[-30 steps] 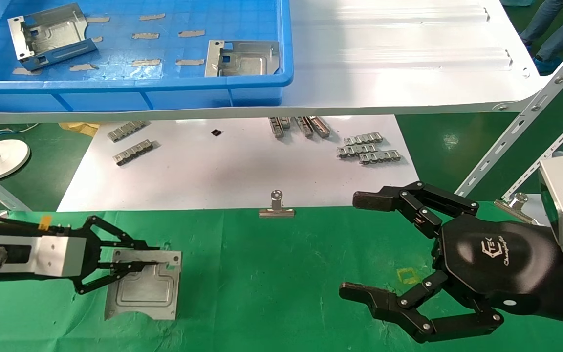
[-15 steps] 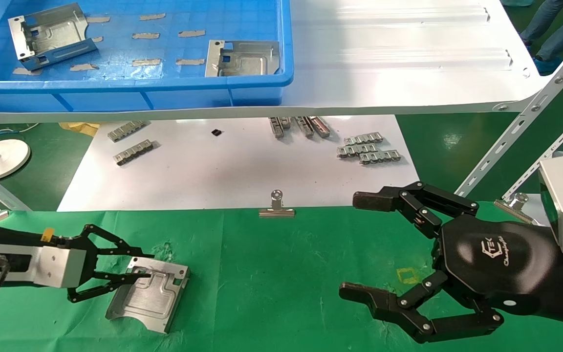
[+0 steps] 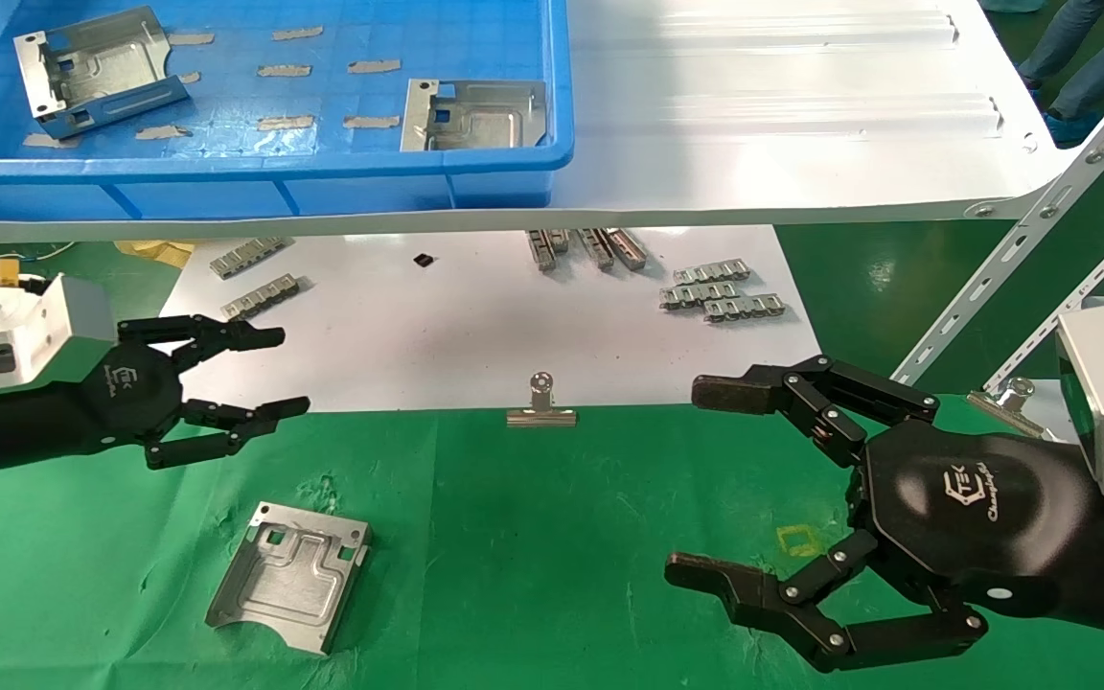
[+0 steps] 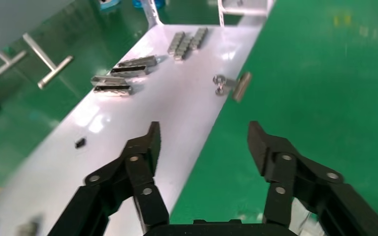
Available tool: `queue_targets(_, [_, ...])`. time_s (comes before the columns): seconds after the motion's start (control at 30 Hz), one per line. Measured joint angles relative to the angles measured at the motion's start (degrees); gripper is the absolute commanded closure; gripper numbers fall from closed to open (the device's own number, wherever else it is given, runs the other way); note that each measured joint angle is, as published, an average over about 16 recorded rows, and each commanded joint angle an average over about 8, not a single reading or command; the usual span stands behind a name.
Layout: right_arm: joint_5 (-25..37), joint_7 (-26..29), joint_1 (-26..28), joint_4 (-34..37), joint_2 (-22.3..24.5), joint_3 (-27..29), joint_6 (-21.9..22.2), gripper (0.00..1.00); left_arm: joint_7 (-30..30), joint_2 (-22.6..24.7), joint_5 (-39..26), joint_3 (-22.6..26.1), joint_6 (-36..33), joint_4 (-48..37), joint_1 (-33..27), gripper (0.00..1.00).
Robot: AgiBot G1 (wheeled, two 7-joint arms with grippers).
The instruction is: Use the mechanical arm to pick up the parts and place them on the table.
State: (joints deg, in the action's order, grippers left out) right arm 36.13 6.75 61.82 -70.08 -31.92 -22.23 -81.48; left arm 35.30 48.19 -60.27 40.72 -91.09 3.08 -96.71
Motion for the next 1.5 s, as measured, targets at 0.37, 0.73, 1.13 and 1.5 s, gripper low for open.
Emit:
queue_targets(0.37, [0.0, 0.0, 0.0, 0.0, 0.0, 0.0, 0.0, 0.00, -3.3, 0.2, 2.0, -1.1, 0.1, -0.5, 1.0, 0.00])
queue_targets(0.73, [0.0, 0.0, 0.0, 0.0, 0.0, 0.0, 0.0, 0.00, -6.2, -0.9, 2.9, -2.7, 0.5, 5.3, 3.5, 0.00])
queue_targets(1.13, [0.0, 0.0, 0.0, 0.0, 0.0, 0.0, 0.0, 0.00, -14.5, -3.5, 6.1, -7.3, 1.5, 18.9, 10.1, 0.00])
queue_targets(1.5, [0.0, 0.0, 0.0, 0.0, 0.0, 0.0, 0.0, 0.00, -22.5, -5.9, 9.2, -11.7, 2.5, 31.9, 16.4, 0.00])
